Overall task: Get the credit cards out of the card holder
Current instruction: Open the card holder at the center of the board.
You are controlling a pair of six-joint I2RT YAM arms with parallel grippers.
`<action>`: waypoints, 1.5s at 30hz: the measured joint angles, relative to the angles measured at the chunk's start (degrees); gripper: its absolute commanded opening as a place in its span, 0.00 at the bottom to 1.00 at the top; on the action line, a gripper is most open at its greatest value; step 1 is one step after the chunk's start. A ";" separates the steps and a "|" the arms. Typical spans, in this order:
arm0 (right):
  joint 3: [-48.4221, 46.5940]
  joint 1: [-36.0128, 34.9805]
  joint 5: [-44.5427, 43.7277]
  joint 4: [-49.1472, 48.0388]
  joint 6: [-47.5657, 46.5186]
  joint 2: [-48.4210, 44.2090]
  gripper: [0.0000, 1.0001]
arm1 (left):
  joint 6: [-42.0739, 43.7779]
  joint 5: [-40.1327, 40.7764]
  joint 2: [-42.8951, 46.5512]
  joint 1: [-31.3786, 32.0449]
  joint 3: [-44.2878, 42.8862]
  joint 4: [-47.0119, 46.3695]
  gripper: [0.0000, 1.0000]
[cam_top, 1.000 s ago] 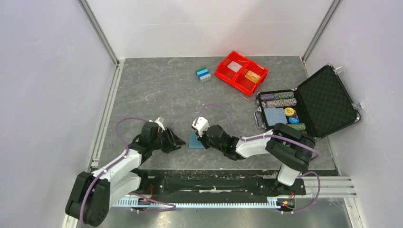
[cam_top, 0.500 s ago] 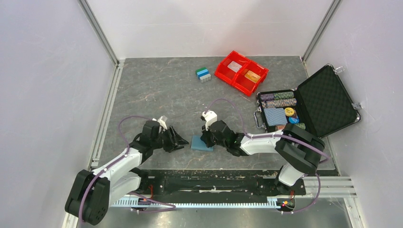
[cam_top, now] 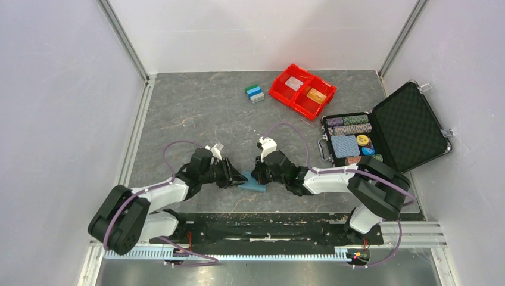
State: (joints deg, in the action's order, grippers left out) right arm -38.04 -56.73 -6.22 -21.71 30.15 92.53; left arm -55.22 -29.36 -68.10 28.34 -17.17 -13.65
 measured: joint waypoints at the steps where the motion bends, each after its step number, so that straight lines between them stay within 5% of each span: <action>1: 0.28 0.13 0.20 0.02 0.33 -0.37 0.00 | 0.02 0.31 -1.33 0.26 0.00 -0.48 0.34; 14: 4.44 7.56 6.69 -0.85 2.21 -6.75 0.00 | 0.44 1.42 -11.06 3.08 -2.95 -1.90 0.35; 33: 5.79 10.93 12.70 3.72 3.74 -23.47 0.00 | 2.82 10.40 5.03 3.78 -10.12 18.34 0.75; 45: 8.41 10.99 13.07 2.89 7.19 -25.57 0.00 | 3.87 10.01 3.65 3.78 -9.97 17.81 0.71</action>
State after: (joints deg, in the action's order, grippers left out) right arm -29.63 -45.74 6.85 -18.83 37.34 66.96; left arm -51.35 -19.35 -64.45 32.12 -27.14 4.16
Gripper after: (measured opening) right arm 0.006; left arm 0.723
